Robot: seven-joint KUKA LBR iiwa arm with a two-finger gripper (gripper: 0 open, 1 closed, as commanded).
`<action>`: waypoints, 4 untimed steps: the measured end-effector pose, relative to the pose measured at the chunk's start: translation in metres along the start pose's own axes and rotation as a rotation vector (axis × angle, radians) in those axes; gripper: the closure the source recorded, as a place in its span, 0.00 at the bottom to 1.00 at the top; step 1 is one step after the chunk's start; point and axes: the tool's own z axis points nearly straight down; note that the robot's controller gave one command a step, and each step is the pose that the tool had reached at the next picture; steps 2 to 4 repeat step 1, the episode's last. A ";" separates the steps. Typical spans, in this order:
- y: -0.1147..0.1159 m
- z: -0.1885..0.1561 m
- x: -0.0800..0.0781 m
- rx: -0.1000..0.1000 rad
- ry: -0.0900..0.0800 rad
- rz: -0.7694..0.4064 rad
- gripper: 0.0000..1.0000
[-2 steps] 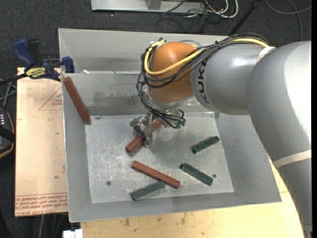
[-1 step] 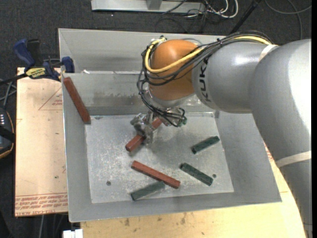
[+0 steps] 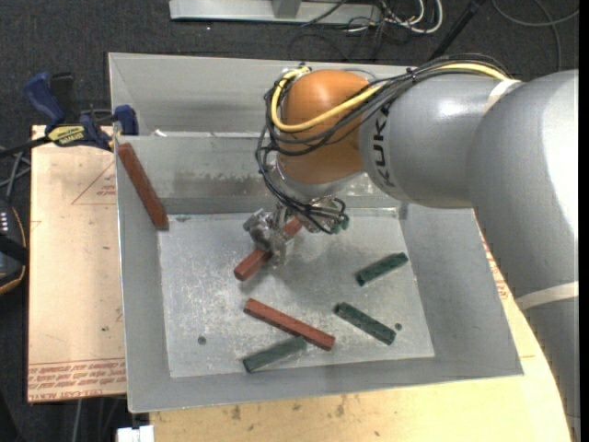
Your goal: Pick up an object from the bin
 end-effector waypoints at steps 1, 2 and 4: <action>0.000 -0.013 0.000 0.000 0.001 0.001 1.00; 0.000 -0.013 0.000 0.000 0.001 0.001 1.00; 0.000 -0.013 0.000 0.000 0.001 0.001 1.00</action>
Offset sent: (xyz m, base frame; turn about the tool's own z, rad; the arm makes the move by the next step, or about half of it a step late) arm -0.0002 0.0001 0.0127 0.0000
